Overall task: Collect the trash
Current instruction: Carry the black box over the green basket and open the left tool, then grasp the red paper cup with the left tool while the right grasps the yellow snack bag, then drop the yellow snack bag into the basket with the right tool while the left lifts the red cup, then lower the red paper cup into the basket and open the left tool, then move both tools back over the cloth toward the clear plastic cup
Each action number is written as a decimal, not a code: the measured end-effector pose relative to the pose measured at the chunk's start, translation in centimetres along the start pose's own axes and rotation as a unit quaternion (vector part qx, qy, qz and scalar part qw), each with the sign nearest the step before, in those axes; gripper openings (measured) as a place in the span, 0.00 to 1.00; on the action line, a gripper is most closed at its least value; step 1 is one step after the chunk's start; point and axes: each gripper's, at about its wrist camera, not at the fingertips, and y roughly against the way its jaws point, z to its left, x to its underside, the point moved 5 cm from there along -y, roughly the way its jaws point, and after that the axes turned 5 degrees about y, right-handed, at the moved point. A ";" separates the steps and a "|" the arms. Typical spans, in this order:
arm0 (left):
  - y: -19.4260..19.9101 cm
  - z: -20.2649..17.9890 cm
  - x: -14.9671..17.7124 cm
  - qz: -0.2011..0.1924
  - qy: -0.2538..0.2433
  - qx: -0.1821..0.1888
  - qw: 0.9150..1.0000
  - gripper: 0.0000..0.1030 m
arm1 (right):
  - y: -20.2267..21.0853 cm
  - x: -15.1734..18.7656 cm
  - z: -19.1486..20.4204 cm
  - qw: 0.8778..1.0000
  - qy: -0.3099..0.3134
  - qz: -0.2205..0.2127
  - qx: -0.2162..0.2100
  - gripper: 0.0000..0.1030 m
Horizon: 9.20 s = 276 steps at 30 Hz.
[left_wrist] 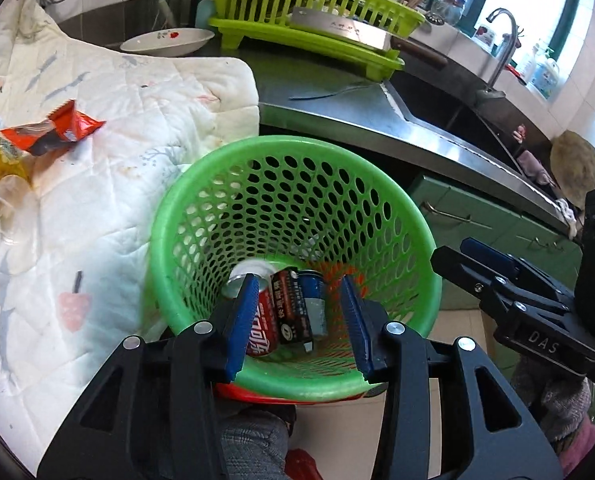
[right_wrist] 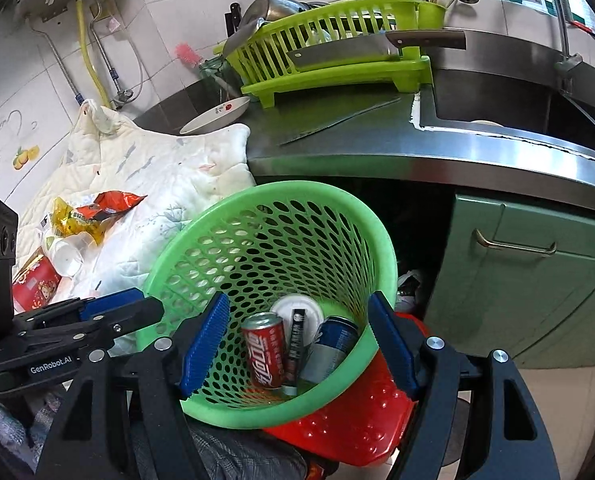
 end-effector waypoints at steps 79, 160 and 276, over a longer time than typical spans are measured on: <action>12.4 29.8 -0.2 0.044 0.125 -0.120 0.984 0.68 | -15.7 -11.4 35.7 0.952 0.230 0.078 -0.185 0.56; 4.7 2.3 -4.9 0.036 -0.014 0.054 0.998 0.67 | -1.3 -5.4 2.6 0.998 0.009 -0.015 -0.057 0.63; 17.7 27.9 2.1 -0.084 0.242 -0.111 0.960 0.74 | -12.3 -3.8 30.1 0.969 0.209 0.032 -0.128 0.51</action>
